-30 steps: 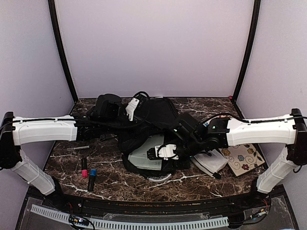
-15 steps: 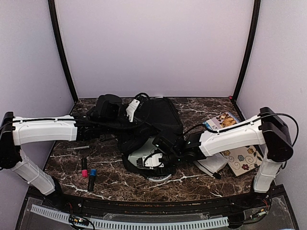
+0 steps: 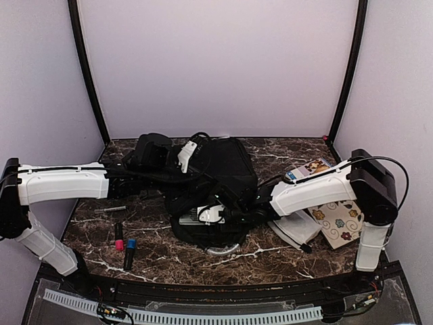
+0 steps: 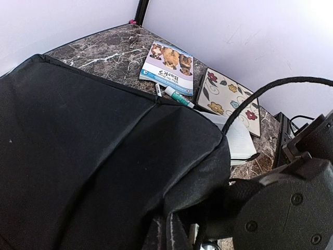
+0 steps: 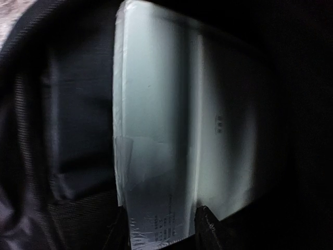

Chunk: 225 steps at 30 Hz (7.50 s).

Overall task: Pack the student bag
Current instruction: Adjust the book in the largest pocket of the bag, then place the largest pocket of the bag in the student bag, then grab the book at the center of the board, then pass from the left arm to the right

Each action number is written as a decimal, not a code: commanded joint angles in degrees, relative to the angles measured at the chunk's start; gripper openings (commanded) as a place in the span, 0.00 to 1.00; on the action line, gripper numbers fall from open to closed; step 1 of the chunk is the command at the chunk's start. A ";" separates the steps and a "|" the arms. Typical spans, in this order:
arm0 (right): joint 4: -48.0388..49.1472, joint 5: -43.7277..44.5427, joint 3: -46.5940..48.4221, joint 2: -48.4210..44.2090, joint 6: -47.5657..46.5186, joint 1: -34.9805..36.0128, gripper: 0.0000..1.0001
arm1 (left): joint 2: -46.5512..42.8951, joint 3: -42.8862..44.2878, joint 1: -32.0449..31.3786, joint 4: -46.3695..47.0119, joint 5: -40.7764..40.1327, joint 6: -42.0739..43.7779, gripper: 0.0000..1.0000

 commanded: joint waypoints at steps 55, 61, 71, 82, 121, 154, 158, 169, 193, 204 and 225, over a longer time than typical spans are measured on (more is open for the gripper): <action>-27.47 -39.09 -2.65 -25.70 10.62 -52.69 0.65 | 7.51 -5.38 1.45 1.04 4.44 -2.91 0.11; -28.18 -39.01 9.47 -12.99 14.79 -68.12 0.68 | 7.55 -2.44 -0.41 -1.35 12.61 -0.72 0.43; -27.80 -34.79 19.34 1.70 19.60 -77.60 0.70 | 17.34 15.18 -1.97 7.76 16.47 -7.75 0.65; -28.00 -34.09 23.87 10.51 23.71 -79.94 0.75 | 40.06 38.64 -2.50 7.12 3.67 -26.14 0.72; -32.23 -40.82 28.48 17.89 27.38 -71.28 0.71 | 68.63 67.22 -3.90 -2.18 -2.66 -48.96 0.71; -29.48 -43.33 24.75 17.23 29.15 -71.11 0.72 | 78.15 74.74 -2.33 12.76 -5.85 -55.11 0.41; -29.22 -43.31 24.81 16.28 29.50 -71.11 0.72 | 78.05 74.54 -2.40 17.23 -5.85 -53.25 0.25; -23.91 -44.68 19.65 1.81 34.82 -73.22 0.74 | 72.89 70.28 -2.50 28.96 -2.70 -47.12 0.02; -25.07 -74.65 20.08 -30.98 34.52 -72.30 0.99 | 26.14 31.68 3.91 29.25 9.34 -28.58 0.00; -37.98 -76.18 25.00 -28.33 18.78 -63.68 0.88 | 0.90 20.41 5.52 -8.04 9.64 -7.89 0.00; -56.29 -67.50 27.63 -14.50 -5.79 -34.23 0.75 | 8.96 35.87 0.42 -48.96 20.99 18.22 0.00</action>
